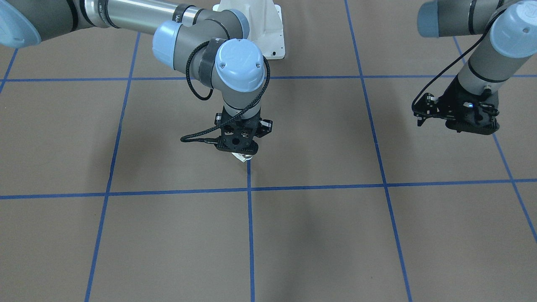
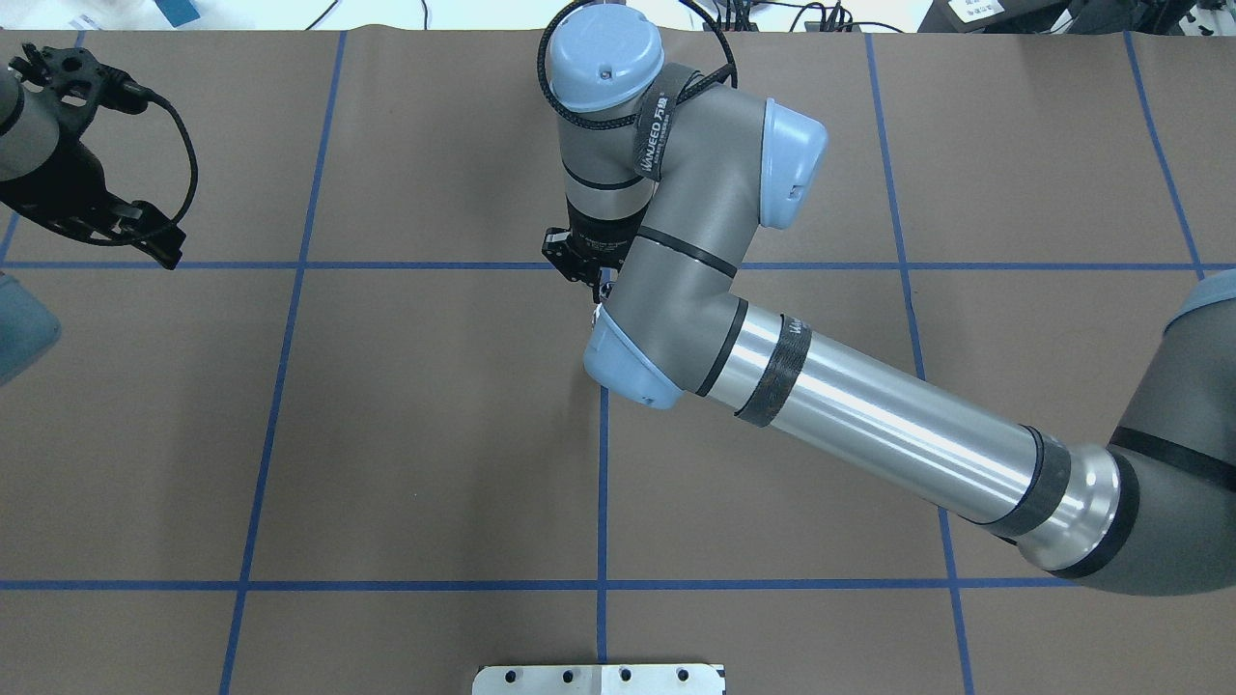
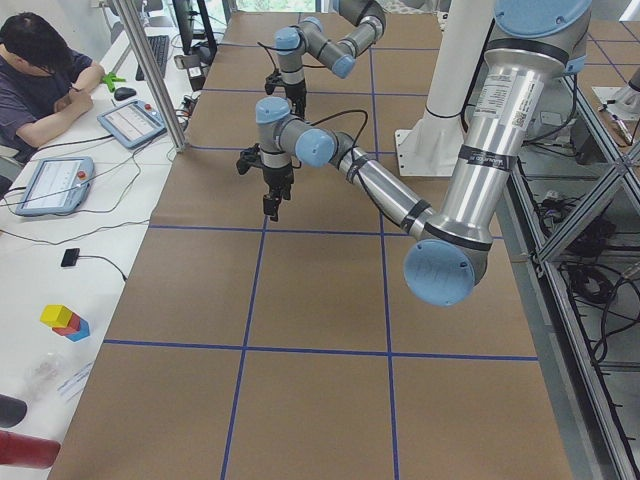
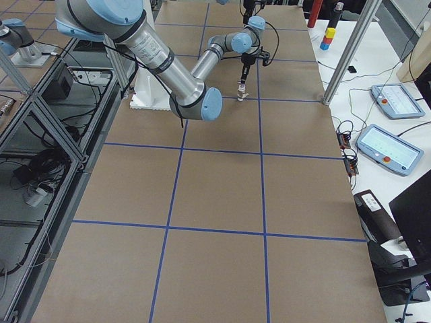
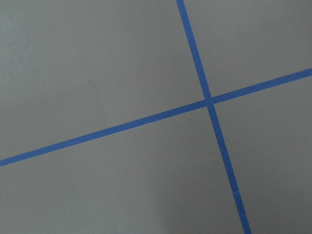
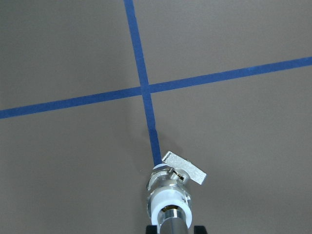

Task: Assemble PPR valve and pipe with both arms
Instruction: 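Twist the fitting with the right gripper to thread it into the valve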

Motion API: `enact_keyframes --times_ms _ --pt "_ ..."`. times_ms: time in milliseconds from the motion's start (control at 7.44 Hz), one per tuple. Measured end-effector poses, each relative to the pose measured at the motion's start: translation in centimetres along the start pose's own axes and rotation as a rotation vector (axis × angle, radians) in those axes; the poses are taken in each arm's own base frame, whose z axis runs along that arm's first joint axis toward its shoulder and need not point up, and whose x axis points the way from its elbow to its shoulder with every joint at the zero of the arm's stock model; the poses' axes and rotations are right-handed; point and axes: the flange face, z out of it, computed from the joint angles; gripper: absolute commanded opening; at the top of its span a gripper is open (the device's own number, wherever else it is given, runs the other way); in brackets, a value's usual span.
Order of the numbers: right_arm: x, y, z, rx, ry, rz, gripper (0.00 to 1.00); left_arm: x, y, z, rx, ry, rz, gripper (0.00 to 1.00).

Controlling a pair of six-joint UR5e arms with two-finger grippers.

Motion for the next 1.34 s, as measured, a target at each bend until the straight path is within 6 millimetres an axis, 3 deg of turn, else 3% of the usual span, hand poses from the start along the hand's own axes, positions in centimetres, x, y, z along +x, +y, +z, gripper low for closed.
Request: enact_keyframes --times_ms 940,1075,1209,1343 --pt "0.49 -0.23 0.76 0.011 -0.042 -0.024 0.00 -0.02 -0.03 0.05 -0.001 0.000 0.001 1.00" --pt "0.50 -0.24 0.79 0.011 -0.044 -0.022 0.78 -0.03 -0.02 0.05 -0.001 -0.001 0.000 1.00" --pt "0.56 -0.25 0.84 0.011 -0.044 -0.018 0.99 -0.02 -0.02 0.04 -0.001 0.000 -0.001 1.00" --pt "0.62 -0.23 0.85 0.011 -0.044 -0.017 0.99 -0.01 -0.02 0.03 -0.001 0.000 -0.002 1.00"
